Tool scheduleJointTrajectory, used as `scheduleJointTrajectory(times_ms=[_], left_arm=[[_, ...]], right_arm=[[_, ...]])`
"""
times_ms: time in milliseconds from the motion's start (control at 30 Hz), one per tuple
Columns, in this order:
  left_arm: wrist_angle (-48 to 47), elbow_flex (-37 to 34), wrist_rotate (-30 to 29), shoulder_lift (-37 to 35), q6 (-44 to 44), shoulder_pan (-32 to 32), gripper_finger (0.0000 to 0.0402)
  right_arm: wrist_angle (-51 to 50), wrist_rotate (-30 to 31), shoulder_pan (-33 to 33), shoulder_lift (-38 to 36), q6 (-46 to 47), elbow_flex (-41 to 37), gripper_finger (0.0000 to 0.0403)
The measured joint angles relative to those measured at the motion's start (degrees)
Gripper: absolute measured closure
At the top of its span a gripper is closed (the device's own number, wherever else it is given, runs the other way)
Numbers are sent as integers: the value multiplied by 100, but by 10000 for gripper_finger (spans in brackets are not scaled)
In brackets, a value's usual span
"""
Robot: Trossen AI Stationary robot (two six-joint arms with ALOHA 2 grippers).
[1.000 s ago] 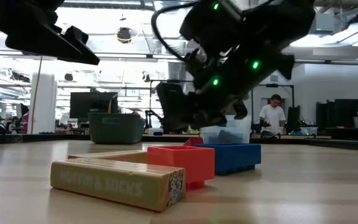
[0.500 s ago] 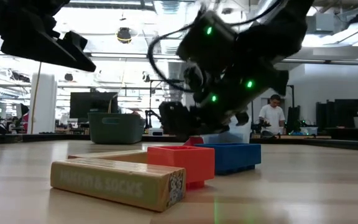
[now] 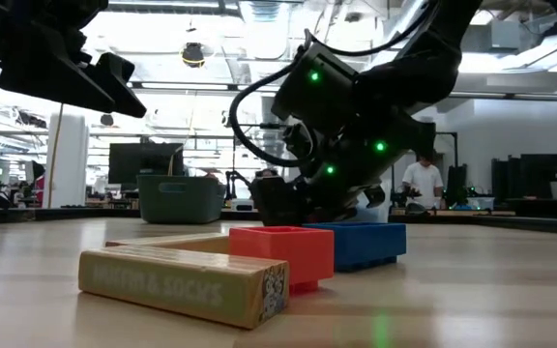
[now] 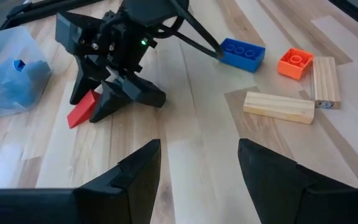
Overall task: Sort blocks
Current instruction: Put the red block into the orange bin
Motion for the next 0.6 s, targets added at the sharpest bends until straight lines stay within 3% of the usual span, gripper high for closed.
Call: scheduleJointTrajectory(times_ms=[267, 600], left_arm=[[0, 0, -4, 1, 122, 2, 191], [-534, 7, -9, -2, -22, 42, 191]], right_arm=[[27, -196, -90, 8, -52, 2, 195], [-162, -1836, -460, -340, -1122, 13, 311]])
